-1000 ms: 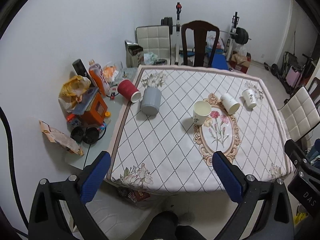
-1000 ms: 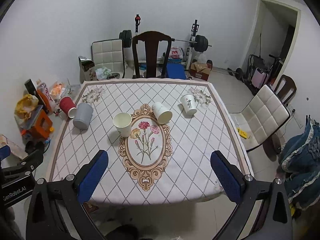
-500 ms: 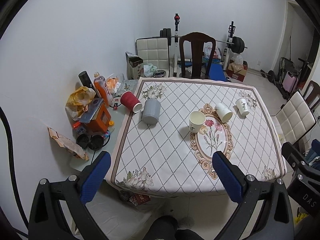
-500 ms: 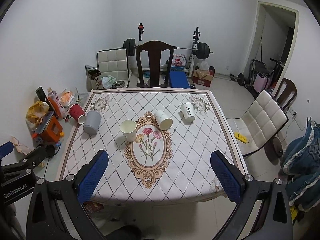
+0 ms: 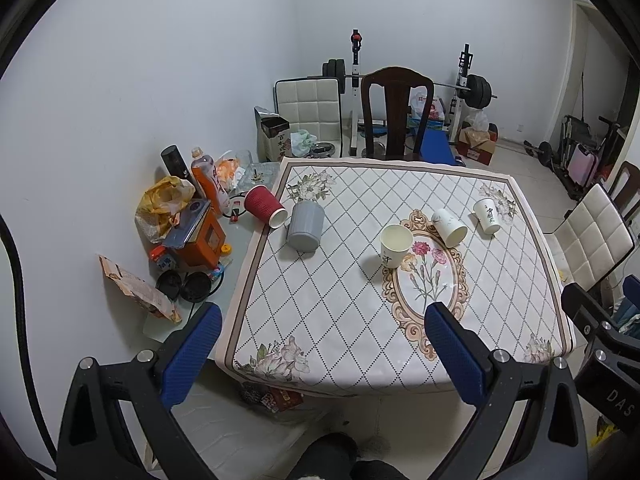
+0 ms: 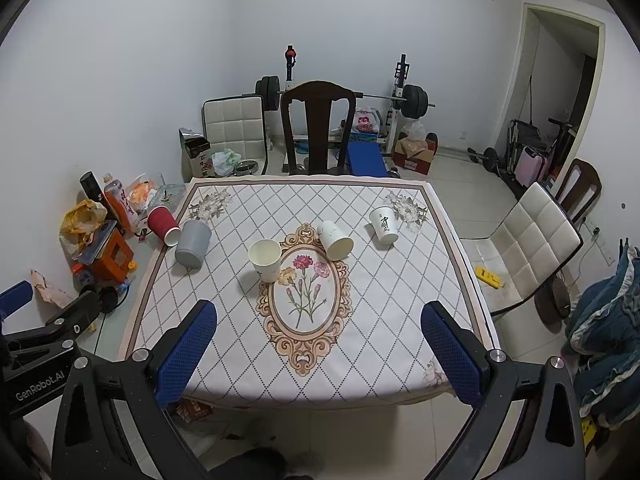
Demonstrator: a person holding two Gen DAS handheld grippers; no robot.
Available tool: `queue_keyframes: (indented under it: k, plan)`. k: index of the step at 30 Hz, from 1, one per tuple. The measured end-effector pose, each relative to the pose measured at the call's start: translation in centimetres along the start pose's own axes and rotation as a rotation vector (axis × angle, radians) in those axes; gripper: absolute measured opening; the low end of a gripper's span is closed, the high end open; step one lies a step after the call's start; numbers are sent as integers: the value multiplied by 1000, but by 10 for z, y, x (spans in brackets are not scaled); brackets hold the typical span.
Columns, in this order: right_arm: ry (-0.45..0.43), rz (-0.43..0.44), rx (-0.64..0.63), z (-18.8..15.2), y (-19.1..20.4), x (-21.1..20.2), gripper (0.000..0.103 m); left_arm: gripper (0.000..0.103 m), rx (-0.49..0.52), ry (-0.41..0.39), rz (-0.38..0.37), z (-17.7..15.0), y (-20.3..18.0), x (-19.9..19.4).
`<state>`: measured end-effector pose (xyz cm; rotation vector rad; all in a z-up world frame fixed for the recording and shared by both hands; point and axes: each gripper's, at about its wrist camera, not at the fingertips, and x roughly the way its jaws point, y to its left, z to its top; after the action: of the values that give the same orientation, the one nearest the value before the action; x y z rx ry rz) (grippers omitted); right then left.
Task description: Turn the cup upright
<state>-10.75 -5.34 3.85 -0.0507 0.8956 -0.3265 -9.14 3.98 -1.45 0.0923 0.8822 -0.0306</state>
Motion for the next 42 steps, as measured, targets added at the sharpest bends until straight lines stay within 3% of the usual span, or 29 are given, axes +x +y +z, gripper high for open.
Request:
queue_keyframes:
  k: [42]
  plan:
    - [9,13,-9,6,2,4,103,103,0,-16,7,10,8,-3]
